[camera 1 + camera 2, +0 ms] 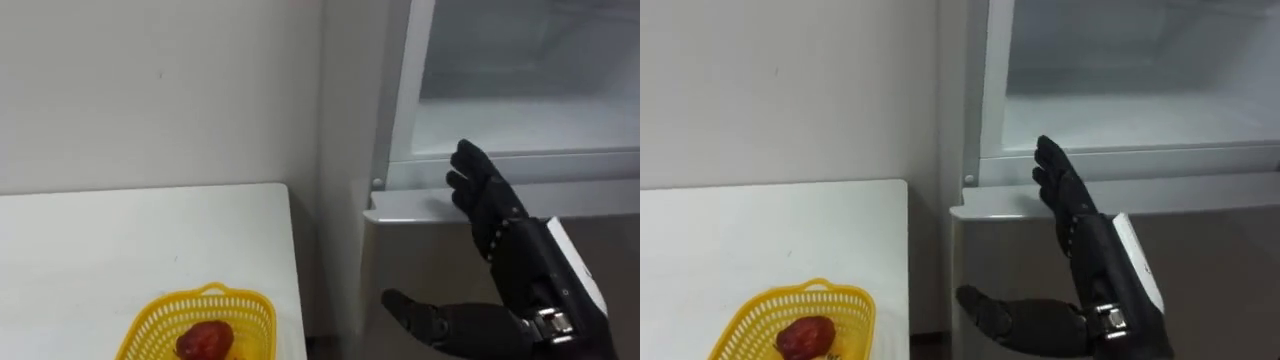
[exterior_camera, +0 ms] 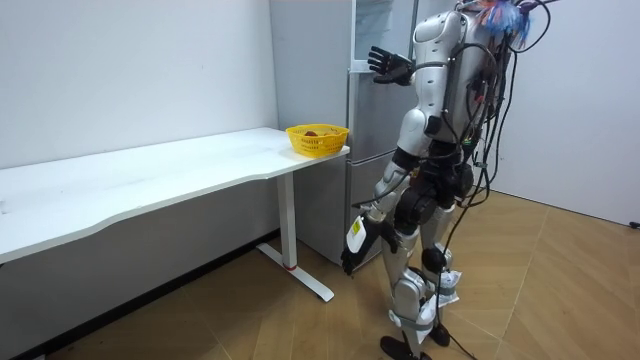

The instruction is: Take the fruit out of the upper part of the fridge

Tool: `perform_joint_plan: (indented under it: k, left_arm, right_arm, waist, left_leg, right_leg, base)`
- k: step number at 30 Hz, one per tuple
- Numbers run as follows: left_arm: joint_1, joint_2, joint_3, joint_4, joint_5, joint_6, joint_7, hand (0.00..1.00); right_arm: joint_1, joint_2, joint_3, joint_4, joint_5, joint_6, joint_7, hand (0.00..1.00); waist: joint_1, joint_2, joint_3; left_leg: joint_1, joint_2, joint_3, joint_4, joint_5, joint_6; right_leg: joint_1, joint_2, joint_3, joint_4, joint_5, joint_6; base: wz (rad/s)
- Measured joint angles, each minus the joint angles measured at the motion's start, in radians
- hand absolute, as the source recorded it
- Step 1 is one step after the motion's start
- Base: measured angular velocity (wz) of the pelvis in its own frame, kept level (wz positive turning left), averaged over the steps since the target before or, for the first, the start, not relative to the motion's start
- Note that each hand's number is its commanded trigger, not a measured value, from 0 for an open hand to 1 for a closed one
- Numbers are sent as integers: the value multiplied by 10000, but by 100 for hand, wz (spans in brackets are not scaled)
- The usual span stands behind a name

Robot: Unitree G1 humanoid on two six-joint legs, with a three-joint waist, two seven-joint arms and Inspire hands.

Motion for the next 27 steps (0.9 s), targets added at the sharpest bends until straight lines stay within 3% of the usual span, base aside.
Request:
perform_joint_plan:
  k: [5,10,16,23,27]
  left_arm:
    - [101,-34,-3,98,-190,-150,277,0]
    - [253,-73,-17,93,-667,-146,426,0]
    - [256,-95,-14,94,-2106,-180,479,0]
    - [274,-12,-402,-84,-2136,-184,618,0]
    - [256,46,-528,-107,-2353,-184,684,0]
  right_arm:
    - [593,403,7,26,-214,-389,-203,0]
    - [1652,608,-22,754,-525,-41,-949,0]
    - [1712,625,-433,1639,-484,144,-2436,0]
    - [1719,625,-736,1845,-296,140,-4099,0]
    - [2056,620,-800,2103,730,127,-4878,0]
  waist:
    - [-171,44,-23]
    - [-418,71,-55]
    - [-712,180,-32]
    - [-1047,233,-60]
    - [-1064,189,-29]
  left_leg:
    - [31,10,140,6,-3,5]
    - [84,21,276,1,-9,8]
    - [102,33,611,-92,-9,4]
    - [101,43,740,-193,-10,-7]
    - [148,33,777,-325,-12,-22]
  right_leg:
    - [-34,38,296,26,0,0]
    - [-178,60,466,74,3,2]
    - [-337,105,743,74,-3,9]
    - [-453,143,761,10,-2,8]
    - [-454,181,887,-13,-7,15]
  base:
    - [-8]
    - [-10]
    - [-16]
    - [-4]
    - [-4]
